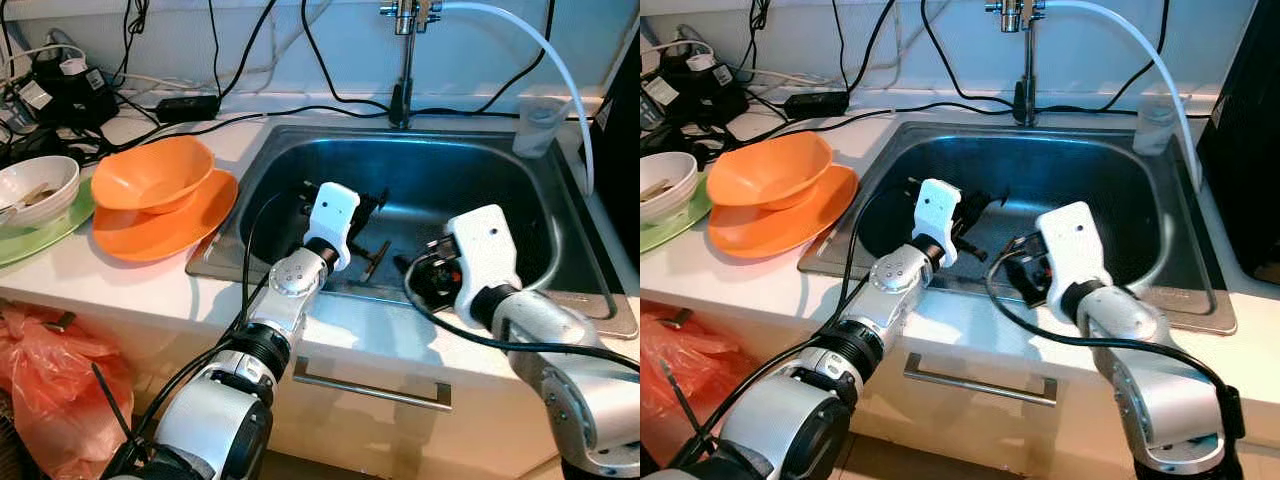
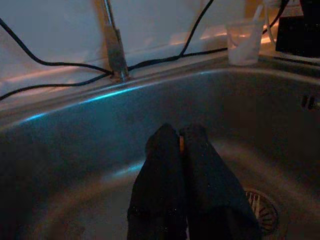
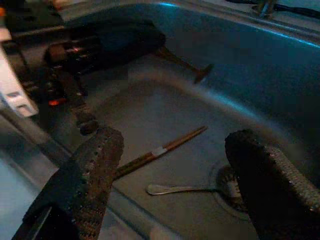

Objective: Kitchen organization

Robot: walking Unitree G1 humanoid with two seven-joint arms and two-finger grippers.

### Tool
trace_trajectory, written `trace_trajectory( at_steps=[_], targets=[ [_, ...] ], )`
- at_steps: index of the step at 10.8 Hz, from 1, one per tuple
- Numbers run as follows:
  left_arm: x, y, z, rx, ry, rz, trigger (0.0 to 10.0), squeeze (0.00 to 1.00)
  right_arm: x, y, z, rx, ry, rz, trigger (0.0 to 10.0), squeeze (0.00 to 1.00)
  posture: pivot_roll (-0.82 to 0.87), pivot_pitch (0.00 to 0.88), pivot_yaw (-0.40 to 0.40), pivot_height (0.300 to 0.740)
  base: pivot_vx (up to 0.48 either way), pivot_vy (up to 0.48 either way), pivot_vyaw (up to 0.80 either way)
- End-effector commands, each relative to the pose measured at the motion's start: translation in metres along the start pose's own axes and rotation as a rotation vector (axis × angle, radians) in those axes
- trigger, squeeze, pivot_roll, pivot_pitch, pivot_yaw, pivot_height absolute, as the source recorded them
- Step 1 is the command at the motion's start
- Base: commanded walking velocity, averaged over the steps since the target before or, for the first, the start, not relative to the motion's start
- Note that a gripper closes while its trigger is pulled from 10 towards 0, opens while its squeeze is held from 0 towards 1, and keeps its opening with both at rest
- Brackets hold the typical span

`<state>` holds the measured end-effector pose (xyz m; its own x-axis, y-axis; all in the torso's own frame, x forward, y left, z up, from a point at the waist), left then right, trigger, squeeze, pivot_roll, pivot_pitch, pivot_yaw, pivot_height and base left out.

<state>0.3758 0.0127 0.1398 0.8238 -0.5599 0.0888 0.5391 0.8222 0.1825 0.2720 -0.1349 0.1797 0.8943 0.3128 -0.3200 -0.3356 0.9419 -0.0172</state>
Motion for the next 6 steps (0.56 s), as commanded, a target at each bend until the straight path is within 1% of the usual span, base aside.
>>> trace_trajectory(
  at_steps=[1,2,3,4,6],
  targets=[
    [0.0066,-0.0031,0.0087,-0.014,-0.016,-0.01,10.0,0.0,-0.0022,0.0075,0.007,0.008,-0.029,0.041,10.0,0.0,-0.36,0.0,0.112,0.74,0.0,0.0,0.0],
    [0.0062,-0.0035,0.0079,-0.017,-0.015,-0.012,10.0,0.0,-0.0021,0.0107,0.0087,0.022,-0.037,0.059,10.0,0.0,-0.36,0.0,0.112,0.74,0.0,0.0,0.0],
    [0.006,-0.0026,0.0078,-0.001,-0.013,-0.009,10.0,0.52,-0.0014,0.0134,0.0106,0.037,-0.045,0.075,10.0,0.0,-0.36,0.0,0.115,0.74,0.0,0.0,0.0],
    [0.006,-0.0025,0.0074,-0.006,-0.01,-0.014,10.0,1.0,-0.0012,0.0146,0.0109,0.031,-0.046,0.08,10.0,0.0,-0.37,0.0,0.116,0.74,0.0,0.0,0.0],
    [0.0066,0.0007,0.0074,-0.009,-0.002,-0.001,10.0,1.0,-0.0021,0.0144,0.0082,0.032,-0.039,0.075,10.0,0.0,-0.37,0.0,0.119,0.74,0.0,0.0,0.0]
  ],
)
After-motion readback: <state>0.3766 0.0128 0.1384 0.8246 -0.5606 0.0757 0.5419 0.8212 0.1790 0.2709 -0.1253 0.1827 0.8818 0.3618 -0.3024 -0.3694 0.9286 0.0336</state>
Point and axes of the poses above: a point about 5 cm out from each wrist's last joint towards the gripper, its own x axis pointing out of the wrist towards the gripper, its own z axis along the axis of the wrist's last joint, y = z × x, the point moved 2 cm from there along x, pointing out of the wrist towards the gripper, and after that the axes turned 7 degrees about x, right-handed, at the moved point
